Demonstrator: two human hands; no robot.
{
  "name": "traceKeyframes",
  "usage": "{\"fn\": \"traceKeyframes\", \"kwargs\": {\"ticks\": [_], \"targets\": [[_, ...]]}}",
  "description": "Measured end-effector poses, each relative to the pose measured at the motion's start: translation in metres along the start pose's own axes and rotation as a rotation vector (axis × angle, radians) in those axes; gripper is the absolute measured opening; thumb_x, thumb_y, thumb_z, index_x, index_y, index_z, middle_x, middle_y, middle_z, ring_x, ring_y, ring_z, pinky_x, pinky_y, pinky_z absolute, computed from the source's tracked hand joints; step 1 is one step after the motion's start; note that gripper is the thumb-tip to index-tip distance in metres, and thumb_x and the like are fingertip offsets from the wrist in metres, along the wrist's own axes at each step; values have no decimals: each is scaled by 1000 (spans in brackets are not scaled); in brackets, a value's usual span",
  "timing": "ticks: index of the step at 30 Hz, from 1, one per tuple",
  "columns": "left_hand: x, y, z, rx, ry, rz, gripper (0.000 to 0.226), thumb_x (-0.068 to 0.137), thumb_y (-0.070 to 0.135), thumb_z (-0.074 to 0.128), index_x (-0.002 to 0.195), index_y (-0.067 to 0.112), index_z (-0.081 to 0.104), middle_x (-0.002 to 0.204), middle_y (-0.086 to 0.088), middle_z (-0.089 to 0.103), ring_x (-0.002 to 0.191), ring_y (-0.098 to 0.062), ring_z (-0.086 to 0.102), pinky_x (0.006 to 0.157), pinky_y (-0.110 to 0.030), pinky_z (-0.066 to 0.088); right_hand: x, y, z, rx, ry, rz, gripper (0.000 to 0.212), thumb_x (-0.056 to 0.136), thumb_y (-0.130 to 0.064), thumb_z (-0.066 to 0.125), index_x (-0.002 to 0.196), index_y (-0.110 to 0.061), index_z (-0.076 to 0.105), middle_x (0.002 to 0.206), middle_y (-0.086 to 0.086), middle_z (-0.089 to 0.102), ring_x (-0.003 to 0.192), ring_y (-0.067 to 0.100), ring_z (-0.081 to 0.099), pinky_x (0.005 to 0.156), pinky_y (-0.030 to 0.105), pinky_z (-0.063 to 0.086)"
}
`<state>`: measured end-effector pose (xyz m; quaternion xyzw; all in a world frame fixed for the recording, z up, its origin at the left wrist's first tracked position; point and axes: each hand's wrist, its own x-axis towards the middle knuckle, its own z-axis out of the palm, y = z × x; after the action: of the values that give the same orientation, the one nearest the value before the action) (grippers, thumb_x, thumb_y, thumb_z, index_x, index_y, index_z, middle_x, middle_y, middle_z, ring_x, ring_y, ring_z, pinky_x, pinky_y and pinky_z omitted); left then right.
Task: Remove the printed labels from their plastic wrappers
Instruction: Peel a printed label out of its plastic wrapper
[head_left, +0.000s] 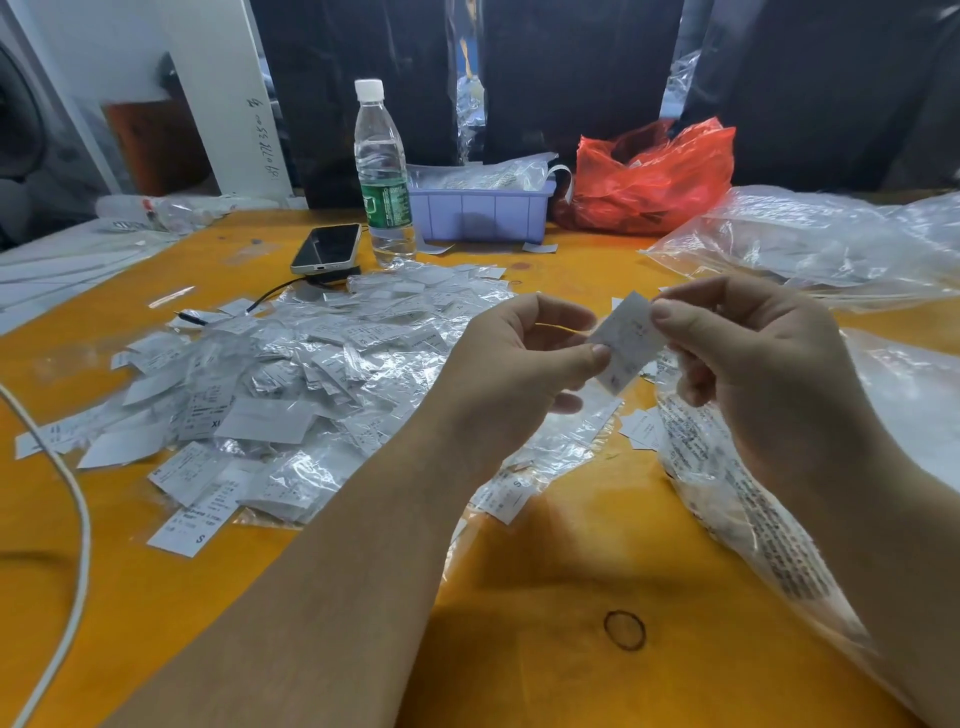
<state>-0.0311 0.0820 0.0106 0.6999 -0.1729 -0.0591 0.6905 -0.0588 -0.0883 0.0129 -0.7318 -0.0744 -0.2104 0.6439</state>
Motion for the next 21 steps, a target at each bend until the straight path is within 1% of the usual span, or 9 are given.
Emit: {"fn": "traceKeyframes", "kwargs": {"ticks": [3, 6, 8, 12, 13, 16, 18, 19, 21], "targets": [[0, -1, 0, -27, 9, -8, 19, 82, 7, 74, 95, 16, 64, 93, -8, 70, 82, -18, 66, 68, -32, 57, -4, 0, 6, -149, -53, -84, 10, 87, -13, 68, 78, -16, 71, 53, -8, 59, 49, 7, 49, 51, 28, 41], [1, 0, 0, -39, 28, -13, 18, 82, 7, 74, 93, 18, 66, 90, -4, 70, 79, -15, 65, 64, -25, 54, -4, 1, 6, -144, -32, -89, 10, 88, -13, 68, 79, -17, 72, 54, -6, 60, 49, 8, 51, 52, 28, 42], [1, 1, 0, -35, 36, -13, 18, 82, 6, 74, 94, 17, 66, 88, -3, 69, 76, -13, 65, 62, -23, 55, -2, 1, 4, -122, -6, -90, 12, 87, -10, 68, 77, -17, 72, 54, -5, 59, 48, 10, 50, 52, 29, 42], [-1, 2, 0, -23, 46, -11, 18, 82, 7, 74, 96, 15, 66, 94, -9, 68, 78, -17, 65, 60, -25, 55, -4, 2, 7, -175, -148, -86, 14, 86, -10, 68, 79, -20, 74, 55, -6, 62, 49, 6, 52, 50, 21, 42], [-1, 2, 0, -18, 58, -17, 17, 82, 7, 74, 95, 16, 66, 94, -9, 68, 78, -16, 65, 59, -24, 55, -4, 2, 6, -179, -144, -86, 14, 86, -11, 68, 79, -21, 75, 56, -6, 63, 50, 5, 52, 50, 20, 43], [0, 2, -3, 1, 105, -49, 16, 83, 6, 73, 92, 17, 66, 90, -6, 68, 68, -9, 66, 59, -25, 57, 0, 0, -1, -218, -54, -96, 13, 86, -13, 68, 80, -24, 74, 58, -8, 65, 50, 5, 54, 53, 24, 44], [1, 0, -5, 150, 164, -65, 16, 84, 11, 73, 91, 22, 65, 90, -3, 69, 71, -10, 66, 62, -27, 56, 2, 2, -4, -344, -60, -94, 16, 86, -14, 66, 80, -27, 72, 61, -9, 67, 51, 2, 56, 53, 21, 47], [3, -2, -7, 267, 201, -67, 16, 84, 14, 73, 91, 26, 65, 89, 0, 69, 74, -12, 66, 63, -28, 54, 2, 4, -4, -432, -104, -76, 16, 87, -14, 66, 81, -28, 72, 64, -10, 67, 55, -1, 59, 54, 16, 46], [4, -5, -11, 482, 265, -70, 18, 82, 18, 69, 93, 31, 63, 83, 6, 67, 73, -11, 64, 58, -25, 51, 2, 10, -2, -606, -203, -32, 15, 89, -14, 65, 87, -26, 73, 73, -14, 66, 64, -9, 59, 55, 7, 42]]}}
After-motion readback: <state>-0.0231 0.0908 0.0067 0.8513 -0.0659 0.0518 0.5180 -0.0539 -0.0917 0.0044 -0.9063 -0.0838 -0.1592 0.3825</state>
